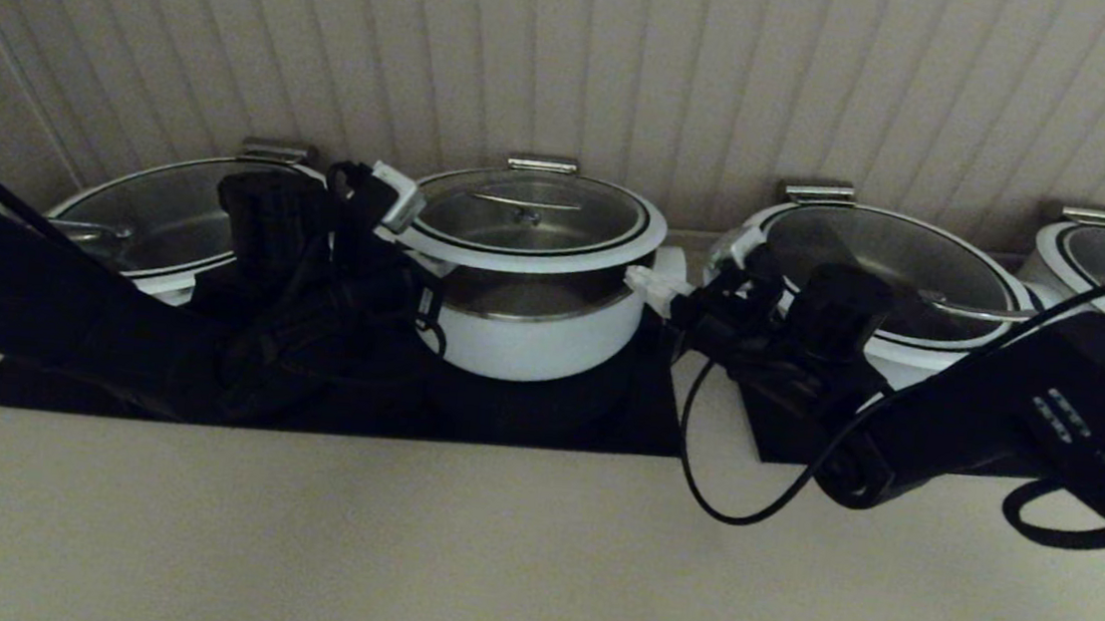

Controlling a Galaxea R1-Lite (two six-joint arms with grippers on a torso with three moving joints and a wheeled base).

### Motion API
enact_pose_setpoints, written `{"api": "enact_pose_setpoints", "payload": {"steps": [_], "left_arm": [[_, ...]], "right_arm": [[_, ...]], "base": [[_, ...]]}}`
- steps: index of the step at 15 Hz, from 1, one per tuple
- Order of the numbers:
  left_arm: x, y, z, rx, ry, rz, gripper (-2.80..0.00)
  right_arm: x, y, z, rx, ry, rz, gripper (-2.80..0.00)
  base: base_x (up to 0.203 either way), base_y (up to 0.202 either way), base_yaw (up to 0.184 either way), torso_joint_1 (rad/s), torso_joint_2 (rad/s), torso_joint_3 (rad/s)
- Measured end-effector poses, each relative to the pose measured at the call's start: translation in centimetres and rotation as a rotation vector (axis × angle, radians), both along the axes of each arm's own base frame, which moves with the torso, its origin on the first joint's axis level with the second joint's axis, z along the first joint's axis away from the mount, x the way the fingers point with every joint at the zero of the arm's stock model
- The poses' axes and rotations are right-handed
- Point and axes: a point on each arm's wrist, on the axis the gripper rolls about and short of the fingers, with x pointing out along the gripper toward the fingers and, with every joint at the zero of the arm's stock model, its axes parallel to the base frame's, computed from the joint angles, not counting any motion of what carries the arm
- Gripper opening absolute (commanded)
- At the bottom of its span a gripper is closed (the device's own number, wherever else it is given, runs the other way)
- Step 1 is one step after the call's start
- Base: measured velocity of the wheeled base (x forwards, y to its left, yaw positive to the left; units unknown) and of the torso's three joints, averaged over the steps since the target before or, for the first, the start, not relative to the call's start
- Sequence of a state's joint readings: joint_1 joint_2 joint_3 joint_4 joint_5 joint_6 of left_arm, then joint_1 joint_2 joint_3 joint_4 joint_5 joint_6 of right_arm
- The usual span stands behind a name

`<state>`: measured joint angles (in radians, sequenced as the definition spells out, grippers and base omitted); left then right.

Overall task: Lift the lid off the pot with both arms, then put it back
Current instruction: Open the pot lid completely

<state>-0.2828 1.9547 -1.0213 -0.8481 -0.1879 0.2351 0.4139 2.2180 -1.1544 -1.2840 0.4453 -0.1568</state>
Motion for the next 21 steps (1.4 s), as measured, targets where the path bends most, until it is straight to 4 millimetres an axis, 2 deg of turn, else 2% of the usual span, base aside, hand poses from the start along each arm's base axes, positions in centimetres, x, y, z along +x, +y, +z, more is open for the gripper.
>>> {"api": "enact_pose_setpoints", "payload": {"steps": [3,5,11,13,15,21], "left_arm": [[0.1,0.0,-0.1,0.000,0.001,0.001,-2.80],[0.1,0.0,-0.1,0.000,0.001,0.001,-2.80],[0.1,0.0,-0.1,0.000,-0.001,0.000,-2.80],[0.1,0.0,-0.1,0.000,-0.001,0.000,-2.80],[0.1,-0.1,-0.1,-0.001,0.000,-0.002,-2.80],[0.0,0.0,-0.1,0.000,0.001,0.000,-2.80]], "right_arm": [[-1.0,-1.6,-0.5,-0.021,0.044,-0.025,-2.80],[-2.0,-3.3,-0.4,-0.034,0.071,-0.055,-2.80],[-6.6,-11.1,1.8,-0.041,0.120,-0.224,-2.80],[-9.0,-13.2,3.1,-0.041,0.137,-0.277,-2.80],[-11.6,-14.3,4.2,-0.041,0.155,-0.301,-2.80],[-21.3,-14.9,6.4,-0.043,0.164,-0.273,-2.80]], "base": [[0.000,0.000,0.000,0.000,0.00,0.000],[0.000,0.000,0.000,0.000,0.00,0.000],[0.000,0.000,0.000,0.000,0.00,0.000],[0.000,0.000,0.000,0.000,0.00,0.000],[0.000,0.000,0.000,0.000,0.00,0.000],[0.000,0.000,0.000,0.000,0.00,0.000]]}}
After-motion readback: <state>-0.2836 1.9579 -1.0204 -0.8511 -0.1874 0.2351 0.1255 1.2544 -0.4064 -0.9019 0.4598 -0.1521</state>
